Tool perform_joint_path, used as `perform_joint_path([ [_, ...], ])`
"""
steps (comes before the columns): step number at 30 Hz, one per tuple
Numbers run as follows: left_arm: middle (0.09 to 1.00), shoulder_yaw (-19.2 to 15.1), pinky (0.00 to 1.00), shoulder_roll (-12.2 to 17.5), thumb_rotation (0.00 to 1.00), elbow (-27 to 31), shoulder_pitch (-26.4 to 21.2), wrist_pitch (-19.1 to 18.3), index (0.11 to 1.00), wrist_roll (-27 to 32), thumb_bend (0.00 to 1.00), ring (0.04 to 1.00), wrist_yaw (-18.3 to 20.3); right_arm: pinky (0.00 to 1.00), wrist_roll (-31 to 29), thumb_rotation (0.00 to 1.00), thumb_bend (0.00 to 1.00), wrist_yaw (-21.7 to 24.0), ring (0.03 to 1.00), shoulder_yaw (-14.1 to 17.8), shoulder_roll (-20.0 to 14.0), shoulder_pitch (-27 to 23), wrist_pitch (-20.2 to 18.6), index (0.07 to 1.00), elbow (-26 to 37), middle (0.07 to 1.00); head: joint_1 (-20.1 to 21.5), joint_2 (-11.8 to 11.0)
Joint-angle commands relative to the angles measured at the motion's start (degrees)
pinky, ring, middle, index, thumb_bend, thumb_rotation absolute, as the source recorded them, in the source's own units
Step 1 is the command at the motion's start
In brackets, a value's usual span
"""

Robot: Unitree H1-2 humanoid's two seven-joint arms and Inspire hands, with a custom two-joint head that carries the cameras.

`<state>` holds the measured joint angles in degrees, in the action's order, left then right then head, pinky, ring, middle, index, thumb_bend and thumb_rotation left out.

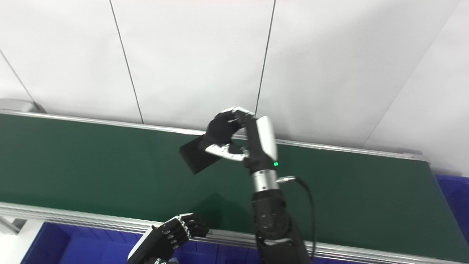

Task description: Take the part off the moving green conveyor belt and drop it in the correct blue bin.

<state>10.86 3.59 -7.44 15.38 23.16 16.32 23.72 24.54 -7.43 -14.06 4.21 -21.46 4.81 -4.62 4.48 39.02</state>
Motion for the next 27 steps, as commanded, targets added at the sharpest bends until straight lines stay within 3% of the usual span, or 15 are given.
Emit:
perform_joint_path([
  [1,0.746,-0.04,0.75,0.21,0.42,0.45,-0.52,1.52,0.754,0.9,1.0,0.74,1.15,0.44,-0.86,0.0,0.52,1.15,0.463,1.03,0.15,-1.33,-1.72,0.475,4.84,0.517,-0.01,-0.01],
  [10,0.749,-0.63,0.74,0.43,0.43,-0.28,-0.72,1.98,0.756,1.31,1.0,0.741,1.8,0.41,-2.95,0.0,0.52,4.66,0.446,4.29,-1.84,0.82,-6.43,0.487,18.16,0.515,2.22,-0.19],
  [15,0.751,-1.11,0.75,0.63,0.42,-0.47,-0.71,1.94,0.757,1.79,1.0,0.743,2.14,0.41,-3.86,0.0,0.52,5.06,0.449,6.34,-2.86,3.25,-6.56,0.48,23.71,0.516,3.84,-0.2],
  [27,0.763,-1.64,0.76,2.53,0.44,-0.14,-0.7,0.94,0.765,4.53,0.99,0.758,4.55,0.43,-4.85,0.0,0.52,5.07,0.451,12.22,-4.58,13.77,-8.01,0.48,35.87,0.508,10.89,1.17],
])
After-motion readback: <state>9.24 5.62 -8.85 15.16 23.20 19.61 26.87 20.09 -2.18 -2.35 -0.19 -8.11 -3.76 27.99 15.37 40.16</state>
